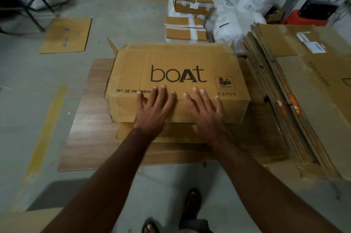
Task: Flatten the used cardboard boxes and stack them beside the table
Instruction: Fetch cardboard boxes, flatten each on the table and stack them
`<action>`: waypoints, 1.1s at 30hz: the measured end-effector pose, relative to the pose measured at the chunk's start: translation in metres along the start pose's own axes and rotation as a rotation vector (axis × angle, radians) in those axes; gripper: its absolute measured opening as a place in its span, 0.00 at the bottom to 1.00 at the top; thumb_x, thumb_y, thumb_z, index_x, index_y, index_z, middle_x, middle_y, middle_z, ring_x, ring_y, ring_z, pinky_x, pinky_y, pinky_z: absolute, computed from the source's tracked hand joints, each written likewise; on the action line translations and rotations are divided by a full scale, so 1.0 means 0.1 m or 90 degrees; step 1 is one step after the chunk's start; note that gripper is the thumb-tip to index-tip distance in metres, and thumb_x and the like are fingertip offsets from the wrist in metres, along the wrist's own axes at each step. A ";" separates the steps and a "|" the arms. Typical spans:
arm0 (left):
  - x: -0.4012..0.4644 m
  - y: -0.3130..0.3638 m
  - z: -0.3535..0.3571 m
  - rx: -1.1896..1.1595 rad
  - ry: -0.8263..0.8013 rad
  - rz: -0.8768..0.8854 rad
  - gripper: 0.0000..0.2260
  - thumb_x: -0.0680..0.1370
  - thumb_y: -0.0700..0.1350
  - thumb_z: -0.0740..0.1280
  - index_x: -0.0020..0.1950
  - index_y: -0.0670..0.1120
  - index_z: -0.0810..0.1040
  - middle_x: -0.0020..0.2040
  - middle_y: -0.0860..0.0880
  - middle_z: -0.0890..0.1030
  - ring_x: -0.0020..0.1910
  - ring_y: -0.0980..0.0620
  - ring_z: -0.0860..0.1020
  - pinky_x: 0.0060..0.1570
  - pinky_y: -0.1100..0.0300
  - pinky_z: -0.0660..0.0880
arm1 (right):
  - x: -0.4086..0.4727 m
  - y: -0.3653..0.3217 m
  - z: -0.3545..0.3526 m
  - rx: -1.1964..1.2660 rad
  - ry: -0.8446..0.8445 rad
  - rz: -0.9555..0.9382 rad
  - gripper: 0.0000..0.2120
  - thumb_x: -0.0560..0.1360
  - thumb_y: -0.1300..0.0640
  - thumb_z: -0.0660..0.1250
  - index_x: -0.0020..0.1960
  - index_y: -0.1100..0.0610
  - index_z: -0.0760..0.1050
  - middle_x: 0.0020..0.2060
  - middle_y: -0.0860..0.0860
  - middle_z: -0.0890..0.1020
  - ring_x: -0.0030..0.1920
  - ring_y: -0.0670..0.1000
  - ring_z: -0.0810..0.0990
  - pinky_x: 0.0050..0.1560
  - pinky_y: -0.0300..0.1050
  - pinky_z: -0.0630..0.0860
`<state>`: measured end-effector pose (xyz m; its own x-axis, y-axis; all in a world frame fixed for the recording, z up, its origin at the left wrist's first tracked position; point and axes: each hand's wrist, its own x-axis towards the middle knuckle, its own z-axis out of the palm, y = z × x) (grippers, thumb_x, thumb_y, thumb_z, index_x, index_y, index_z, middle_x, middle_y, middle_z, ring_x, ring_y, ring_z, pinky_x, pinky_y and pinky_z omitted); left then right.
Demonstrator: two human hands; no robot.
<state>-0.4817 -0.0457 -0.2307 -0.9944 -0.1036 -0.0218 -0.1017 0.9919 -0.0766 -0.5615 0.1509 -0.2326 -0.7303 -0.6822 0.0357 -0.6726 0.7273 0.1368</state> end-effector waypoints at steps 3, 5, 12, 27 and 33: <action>-0.05 -0.04 -0.11 0.018 -0.035 0.011 0.52 0.77 0.59 0.69 0.79 0.55 0.28 0.82 0.41 0.36 0.81 0.36 0.41 0.73 0.25 0.48 | -0.11 -0.03 -0.04 0.005 -0.019 0.047 0.60 0.67 0.46 0.78 0.84 0.51 0.40 0.83 0.57 0.49 0.82 0.61 0.52 0.75 0.70 0.58; -0.12 -0.05 -0.12 0.065 -0.051 0.018 0.57 0.74 0.62 0.72 0.78 0.53 0.25 0.80 0.39 0.31 0.80 0.34 0.38 0.72 0.25 0.44 | -0.15 -0.04 -0.05 0.012 -0.029 0.056 0.60 0.67 0.45 0.78 0.84 0.50 0.39 0.83 0.57 0.48 0.82 0.61 0.51 0.75 0.71 0.57; -0.06 0.08 0.18 0.065 0.001 -0.028 0.56 0.74 0.57 0.73 0.80 0.50 0.28 0.81 0.35 0.37 0.79 0.29 0.42 0.69 0.20 0.47 | -0.10 -0.16 0.04 0.022 -0.043 0.090 0.63 0.68 0.43 0.78 0.83 0.50 0.35 0.83 0.59 0.42 0.82 0.62 0.44 0.75 0.74 0.51; 0.04 -0.44 -1.30 -0.272 -0.133 0.005 0.18 0.75 0.63 0.71 0.56 0.51 0.81 0.50 0.52 0.82 0.48 0.53 0.80 0.48 0.55 0.79 | 0.25 0.62 -1.26 0.253 -0.129 0.006 0.16 0.72 0.39 0.75 0.52 0.48 0.84 0.44 0.43 0.84 0.47 0.48 0.82 0.49 0.47 0.78; 0.21 -0.23 -0.98 -0.020 0.163 -0.061 0.34 0.81 0.62 0.61 0.82 0.52 0.52 0.83 0.44 0.55 0.80 0.41 0.56 0.77 0.34 0.52 | 0.70 0.77 -1.09 0.253 -0.027 -0.005 0.23 0.79 0.34 0.56 0.59 0.48 0.79 0.55 0.48 0.83 0.57 0.55 0.81 0.63 0.60 0.72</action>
<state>-0.5029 -0.0636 -0.1313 -0.9548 -0.1791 0.2373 -0.1928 0.9806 -0.0357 -0.6512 0.1505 -0.1115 -0.7234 -0.6904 -0.0062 -0.6662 0.7004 -0.2564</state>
